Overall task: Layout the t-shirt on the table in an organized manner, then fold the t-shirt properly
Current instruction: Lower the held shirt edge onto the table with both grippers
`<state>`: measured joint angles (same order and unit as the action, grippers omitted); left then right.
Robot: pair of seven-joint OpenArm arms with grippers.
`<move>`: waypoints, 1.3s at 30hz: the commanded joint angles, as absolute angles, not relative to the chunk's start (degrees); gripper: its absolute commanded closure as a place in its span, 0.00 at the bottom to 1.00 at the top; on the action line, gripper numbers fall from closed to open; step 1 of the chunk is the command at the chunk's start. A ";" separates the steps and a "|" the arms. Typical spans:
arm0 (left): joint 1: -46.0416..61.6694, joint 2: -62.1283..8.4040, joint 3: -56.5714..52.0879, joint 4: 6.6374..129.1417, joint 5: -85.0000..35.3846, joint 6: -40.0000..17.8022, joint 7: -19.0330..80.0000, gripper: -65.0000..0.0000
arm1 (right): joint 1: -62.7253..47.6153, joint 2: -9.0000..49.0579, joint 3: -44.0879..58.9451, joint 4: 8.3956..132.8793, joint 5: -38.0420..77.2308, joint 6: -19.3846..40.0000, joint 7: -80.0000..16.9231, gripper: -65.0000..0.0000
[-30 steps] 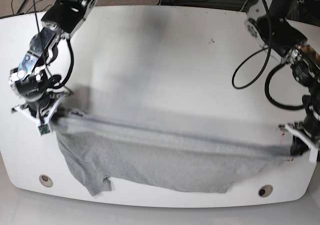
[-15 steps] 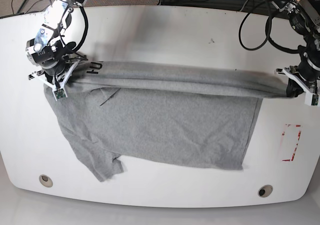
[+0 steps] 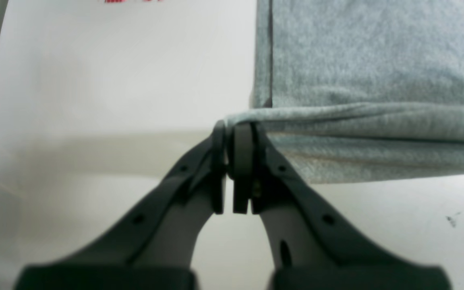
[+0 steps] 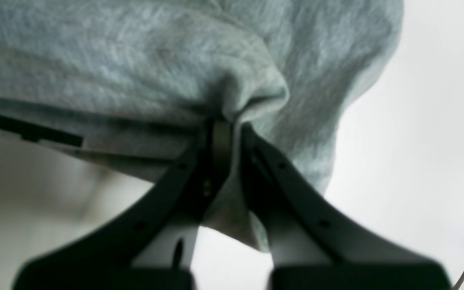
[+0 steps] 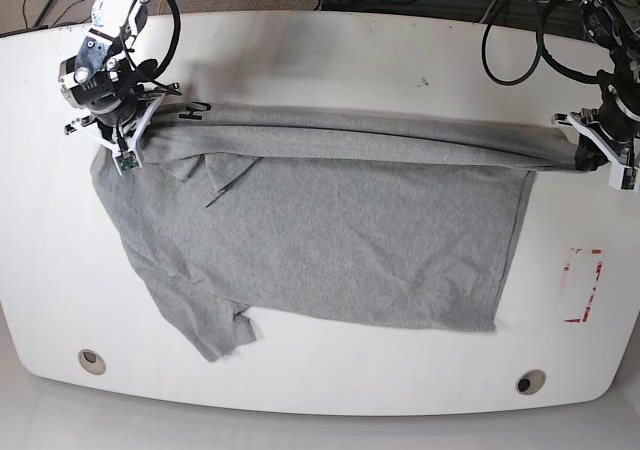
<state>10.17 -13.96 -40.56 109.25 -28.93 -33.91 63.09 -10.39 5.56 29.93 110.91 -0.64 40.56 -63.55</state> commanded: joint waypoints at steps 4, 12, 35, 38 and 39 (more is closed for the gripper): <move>7.25 -15.25 -37.49 108.97 -28.26 -33.45 61.32 0.99 | -10.59 6.55 30.37 112.22 -1.98 40.00 -63.52 1.00; 1.80 -15.25 -34.42 101.23 -28.18 -33.36 61.23 0.99 | -11.03 6.46 30.29 112.22 -1.98 40.00 -63.69 1.00; -1.27 -20.00 -28.00 86.55 -28.18 -33.36 54.46 0.99 | -13.58 6.64 30.29 112.04 -2.07 40.00 -63.69 0.76; -1.36 -20.00 -27.12 85.67 -28.18 -33.36 53.85 0.99 | -13.67 6.64 30.20 112.04 -2.07 40.00 -63.69 0.60; -1.45 -20.00 -26.77 85.23 -28.18 -33.36 53.76 0.99 | -13.85 6.64 30.20 112.04 -2.07 40.00 -63.69 0.56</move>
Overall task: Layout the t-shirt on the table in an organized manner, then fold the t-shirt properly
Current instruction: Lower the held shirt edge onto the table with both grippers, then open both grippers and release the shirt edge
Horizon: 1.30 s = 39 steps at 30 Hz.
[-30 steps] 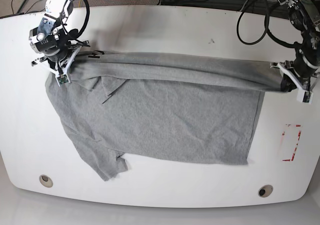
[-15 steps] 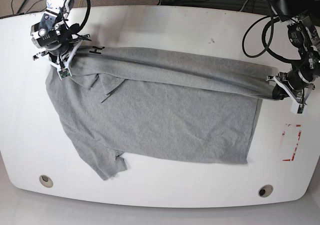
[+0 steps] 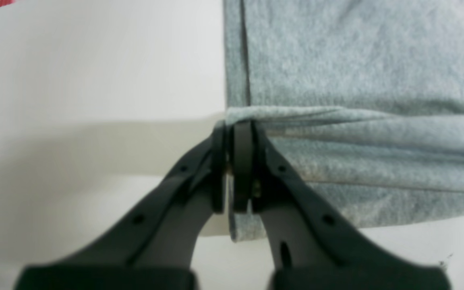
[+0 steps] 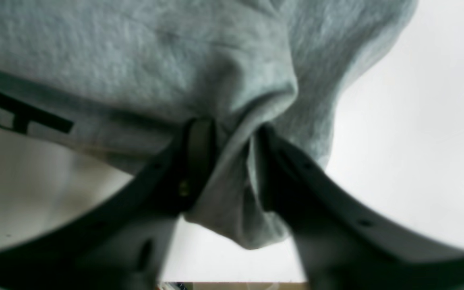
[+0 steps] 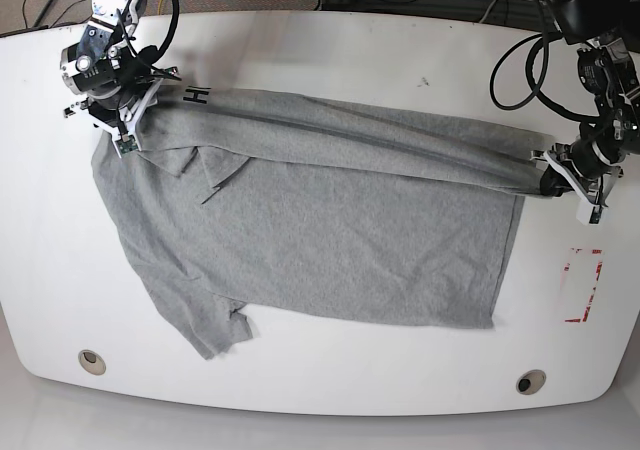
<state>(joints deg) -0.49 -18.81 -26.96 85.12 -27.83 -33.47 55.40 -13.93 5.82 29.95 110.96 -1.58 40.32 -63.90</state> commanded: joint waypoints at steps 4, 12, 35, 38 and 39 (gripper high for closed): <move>-1.63 -20.09 -25.54 83.82 -28.18 -33.36 53.76 0.96 | -14.29 6.64 30.20 112.13 -2.07 40.00 -63.69 0.43; -2.33 -20.09 -24.57 83.74 -28.18 -33.27 53.85 0.64 | -14.37 6.81 30.55 113.63 -2.07 40.00 -63.69 0.35; -6.20 -25.71 -24.84 93.14 -28.53 -33.27 53.93 0.51 | -10.95 9.27 44.18 116.35 10.33 40.00 -70.64 0.35; -6.73 -25.71 -24.84 94.37 -28.53 -33.27 53.93 0.51 | -10.15 9.36 44.09 116.35 11.03 40.00 -74.15 0.35; -6.73 -25.63 -24.84 94.64 -28.53 -33.27 53.93 0.51 | -10.07 9.36 44.09 116.35 11.82 40.00 -75.30 0.35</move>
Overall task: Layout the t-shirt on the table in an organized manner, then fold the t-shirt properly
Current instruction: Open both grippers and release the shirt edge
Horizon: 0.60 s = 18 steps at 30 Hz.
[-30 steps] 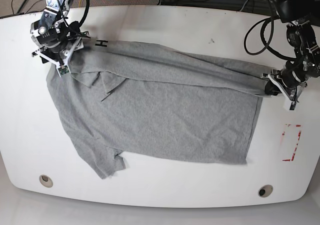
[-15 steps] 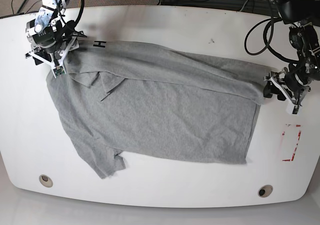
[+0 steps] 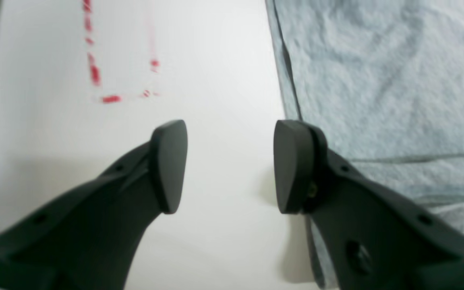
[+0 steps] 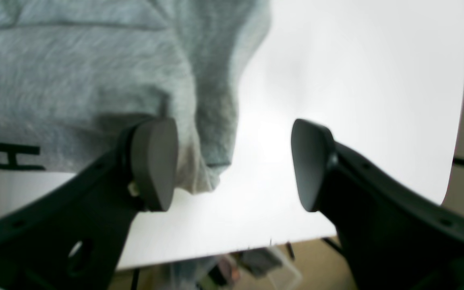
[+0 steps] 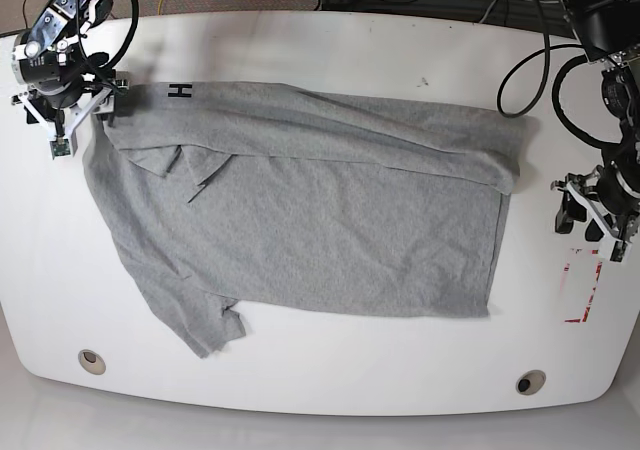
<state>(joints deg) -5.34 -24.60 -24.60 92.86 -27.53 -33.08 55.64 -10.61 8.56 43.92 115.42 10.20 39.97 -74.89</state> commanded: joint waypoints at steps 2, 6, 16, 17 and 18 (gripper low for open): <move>-6.81 -25.45 -24.75 94.64 -28.53 -33.27 53.93 0.51 | -10.15 9.36 44.18 116.35 13.14 40.00 -76.00 0.36; -6.90 -24.40 -23.60 94.64 -28.53 -33.27 53.93 0.51 | -10.24 9.19 44.35 116.35 14.90 40.00 -76.00 0.36; -5.14 -18.33 -18.07 94.90 -28.35 -33.27 54.11 0.51 | -9.80 9.01 49.27 114.77 14.90 40.00 -76.00 0.36; -4.53 -17.71 -17.89 94.90 -28.35 -33.27 54.46 0.51 | -9.80 9.01 49.71 114.77 14.90 40.00 -76.00 0.36; -4.00 -17.19 -17.89 94.90 -28.35 -33.27 54.81 0.51 | -9.89 9.10 49.89 114.77 14.90 40.00 -76.00 0.36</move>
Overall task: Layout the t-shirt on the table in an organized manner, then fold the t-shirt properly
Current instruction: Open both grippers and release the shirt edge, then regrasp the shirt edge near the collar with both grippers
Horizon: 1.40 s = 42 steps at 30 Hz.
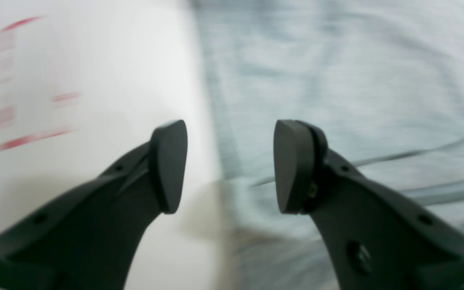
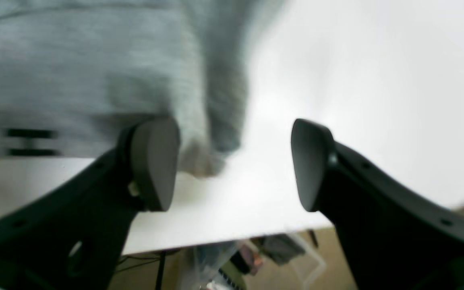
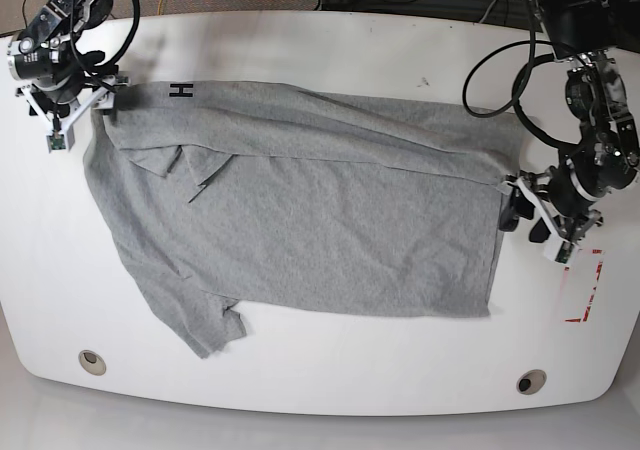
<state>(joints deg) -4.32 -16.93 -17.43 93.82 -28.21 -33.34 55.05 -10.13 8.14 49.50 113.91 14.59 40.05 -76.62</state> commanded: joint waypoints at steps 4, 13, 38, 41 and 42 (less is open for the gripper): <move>-2.42 -15.16 -17.80 94.90 -28.35 -33.27 56.04 0.51 | -10.42 9.36 50.59 114.77 14.90 40.00 -76.09 0.36; 2.07 -14.90 -17.71 94.81 -28.26 -33.27 56.13 0.51 | -12.26 8.75 50.86 109.93 15.16 40.00 -76.09 0.36; 4.70 -19.47 -17.89 82.77 -19.65 -33.45 48.48 0.51 | -10.51 8.48 50.24 98.42 15.25 40.00 -72.04 0.36; 4.88 -19.56 -17.80 82.95 -19.65 -33.54 48.31 0.51 | -10.24 9.27 49.01 99.74 15.08 40.00 -72.84 0.36; 4.97 -19.56 -17.80 83.21 -19.74 -33.54 48.31 0.51 | -10.33 9.98 48.92 100.53 15.08 40.00 -73.27 0.36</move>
